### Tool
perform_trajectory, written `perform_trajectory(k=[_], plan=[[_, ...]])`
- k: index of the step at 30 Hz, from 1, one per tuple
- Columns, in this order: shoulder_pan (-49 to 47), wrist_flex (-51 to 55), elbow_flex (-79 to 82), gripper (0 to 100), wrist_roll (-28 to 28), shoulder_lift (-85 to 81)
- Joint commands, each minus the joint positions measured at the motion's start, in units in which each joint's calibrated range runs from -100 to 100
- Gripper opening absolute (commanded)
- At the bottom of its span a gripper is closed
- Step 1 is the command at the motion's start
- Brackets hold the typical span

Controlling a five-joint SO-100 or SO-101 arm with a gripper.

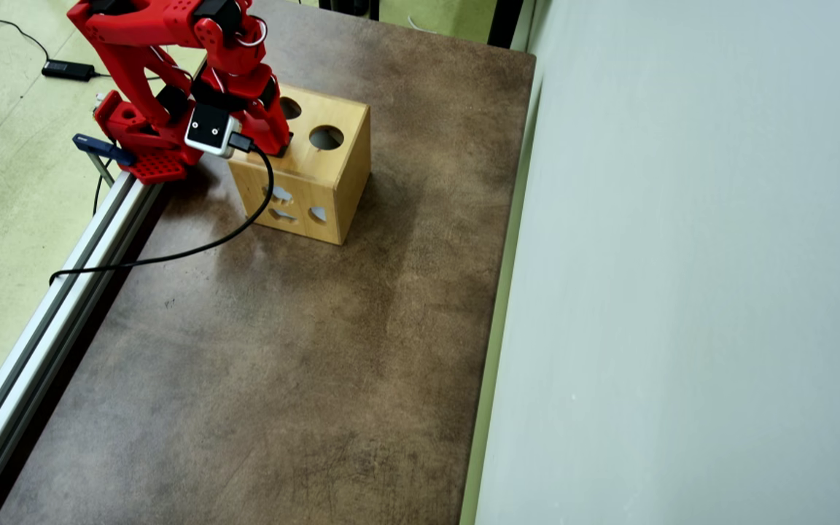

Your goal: Pick and place the red cube on the square hole

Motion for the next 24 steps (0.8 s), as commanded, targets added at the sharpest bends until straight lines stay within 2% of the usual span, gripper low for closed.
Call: perform_trajectory(k=[1, 24], plan=[[-0.29, -0.31, -1.08, 7, 0.39, -0.09], [-0.37, -0.47, -1.35, 7, 0.39, -0.18]])
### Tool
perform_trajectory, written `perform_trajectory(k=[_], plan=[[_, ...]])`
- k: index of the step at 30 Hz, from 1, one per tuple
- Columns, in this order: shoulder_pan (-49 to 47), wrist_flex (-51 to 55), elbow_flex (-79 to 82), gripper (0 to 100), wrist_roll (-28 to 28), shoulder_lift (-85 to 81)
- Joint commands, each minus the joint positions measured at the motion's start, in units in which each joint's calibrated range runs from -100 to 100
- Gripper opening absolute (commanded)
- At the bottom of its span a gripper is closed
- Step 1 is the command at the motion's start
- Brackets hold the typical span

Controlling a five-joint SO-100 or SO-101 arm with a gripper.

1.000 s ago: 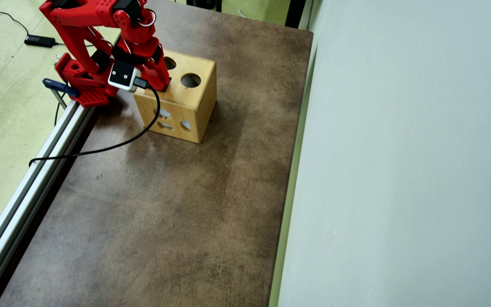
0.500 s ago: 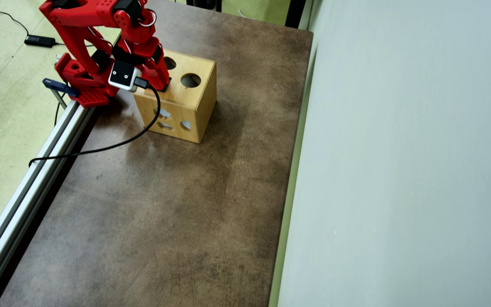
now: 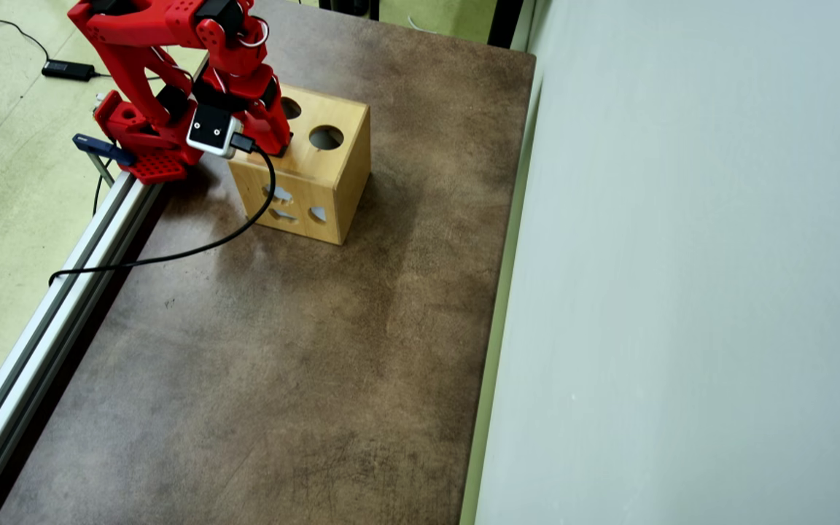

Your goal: Pick and place the red cube on the square hole

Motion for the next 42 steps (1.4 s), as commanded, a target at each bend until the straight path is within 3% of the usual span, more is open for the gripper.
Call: perform_trajectory(k=[1, 42], plan=[[-0.37, -0.47, -1.35, 7, 0.39, -0.94], [-2.15, -0.47, -2.33, 7, 0.34, -0.17]])
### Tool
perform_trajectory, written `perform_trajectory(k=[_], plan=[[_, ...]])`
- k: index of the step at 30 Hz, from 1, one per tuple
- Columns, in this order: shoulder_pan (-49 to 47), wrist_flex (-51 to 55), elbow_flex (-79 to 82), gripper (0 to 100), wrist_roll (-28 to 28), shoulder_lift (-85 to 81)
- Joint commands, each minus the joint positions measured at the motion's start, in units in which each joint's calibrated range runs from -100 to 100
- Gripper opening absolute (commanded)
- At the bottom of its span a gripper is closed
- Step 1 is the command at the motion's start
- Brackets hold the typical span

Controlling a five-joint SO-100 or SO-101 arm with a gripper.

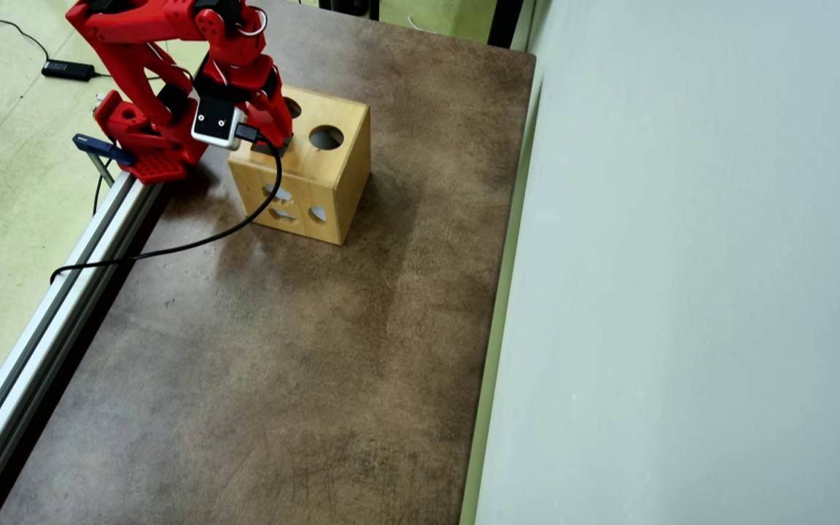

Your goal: Pick and place the red cube on the square hole

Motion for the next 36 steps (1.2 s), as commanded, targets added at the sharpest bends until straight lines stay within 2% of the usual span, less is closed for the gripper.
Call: perform_trajectory(k=[1, 12, 36], plan=[[0.36, -0.47, -2.06, 7, 0.34, -0.09], [3.41, -0.47, -2.77, 7, 0.24, -0.34], [1.85, -2.64, -2.33, 7, 0.24, 0.0]])
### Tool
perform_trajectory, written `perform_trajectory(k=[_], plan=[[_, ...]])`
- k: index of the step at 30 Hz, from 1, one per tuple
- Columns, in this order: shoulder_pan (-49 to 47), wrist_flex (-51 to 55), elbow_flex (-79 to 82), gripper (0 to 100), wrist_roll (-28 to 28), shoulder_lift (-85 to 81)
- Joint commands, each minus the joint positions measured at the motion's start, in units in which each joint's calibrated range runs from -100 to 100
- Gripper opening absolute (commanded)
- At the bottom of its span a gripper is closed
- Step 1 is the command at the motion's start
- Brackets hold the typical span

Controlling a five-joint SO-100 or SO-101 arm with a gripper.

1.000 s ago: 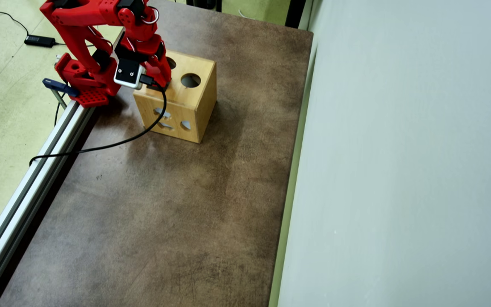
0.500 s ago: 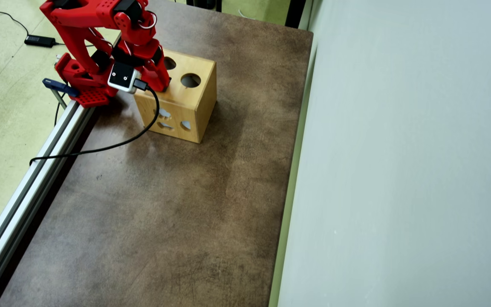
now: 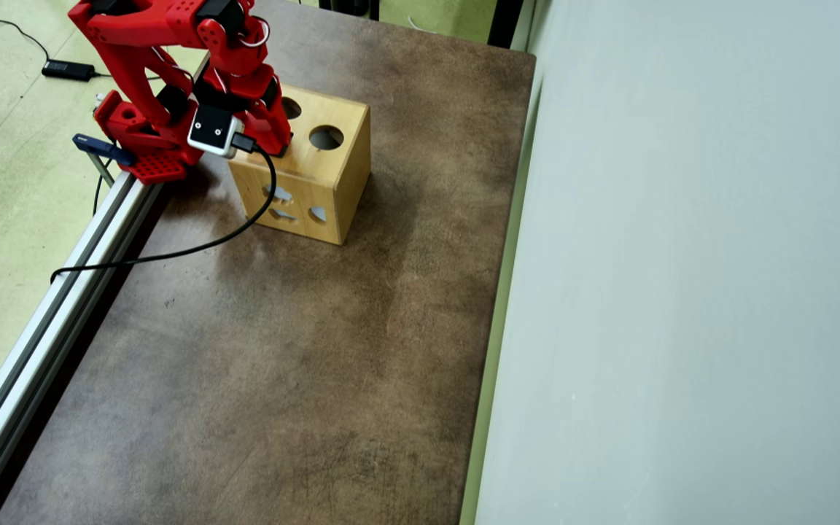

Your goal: Pick and place the red cube on the square hole

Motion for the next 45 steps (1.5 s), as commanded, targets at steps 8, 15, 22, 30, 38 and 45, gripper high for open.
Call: perform_trajectory(k=[8, 15, 22, 30, 38, 45], plan=[[-0.38, -2.48, -1.97, 7, 0.24, -0.17], [-0.9, -2.0, -1.88, 7, 0.34, -0.17], [-2.01, -1.59, -1.79, 7, 0.34, -0.17], [-1.42, -2.32, 1.7, 7, 0.34, -0.94], [-1.34, -1.59, 2.68, 7, 0.34, -0.34], [-1.34, -1.59, 3.04, 7, 0.34, -0.26]])
